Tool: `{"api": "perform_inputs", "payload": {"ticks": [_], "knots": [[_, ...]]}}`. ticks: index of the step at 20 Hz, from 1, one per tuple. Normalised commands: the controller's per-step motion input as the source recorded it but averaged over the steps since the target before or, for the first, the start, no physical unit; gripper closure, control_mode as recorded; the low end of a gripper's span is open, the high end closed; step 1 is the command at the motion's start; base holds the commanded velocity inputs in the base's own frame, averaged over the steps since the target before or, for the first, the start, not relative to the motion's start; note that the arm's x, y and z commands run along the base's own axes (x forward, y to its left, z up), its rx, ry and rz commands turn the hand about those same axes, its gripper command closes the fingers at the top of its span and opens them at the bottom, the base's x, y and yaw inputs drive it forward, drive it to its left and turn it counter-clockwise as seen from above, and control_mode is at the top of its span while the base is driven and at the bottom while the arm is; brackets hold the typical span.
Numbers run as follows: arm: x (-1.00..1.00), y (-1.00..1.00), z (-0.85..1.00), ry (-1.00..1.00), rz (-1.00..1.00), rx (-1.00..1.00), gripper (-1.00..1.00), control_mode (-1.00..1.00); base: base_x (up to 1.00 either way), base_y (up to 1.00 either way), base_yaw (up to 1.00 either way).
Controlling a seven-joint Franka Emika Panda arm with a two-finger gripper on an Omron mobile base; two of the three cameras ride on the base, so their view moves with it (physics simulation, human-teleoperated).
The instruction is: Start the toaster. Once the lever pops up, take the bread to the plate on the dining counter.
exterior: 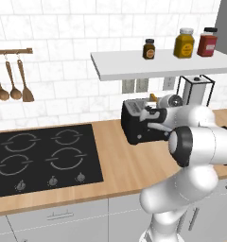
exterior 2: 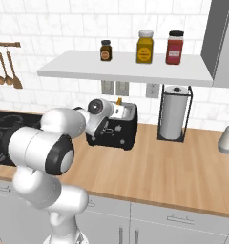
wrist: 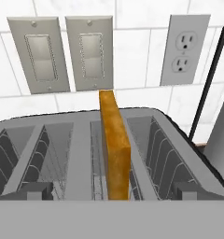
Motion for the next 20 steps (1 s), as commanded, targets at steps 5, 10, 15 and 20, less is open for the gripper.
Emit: {"api": "perform_inputs", "payload": {"ticks": [5, 10, 15, 20], "knots": [[0.29, -0.11, 0.00, -0.01, 0.00, 0.00, -1.00, -1.00, 0.00, 0.00, 0.00], [0.29, -0.17, -0.06, 0.00, 0.00, 0.00, -1.00, -1.00, 0.00, 0.00, 0.00], [0.22, -0.15, -0.10, 0.00, 0.00, 0.02, -1.00, -1.00, 0.00, 0.00, 0.00], [0.13, -0.12, -0.15, 0.00, 0.00, 0.05, -1.00, -1.00, 0.00, 0.00, 0.00]]}}
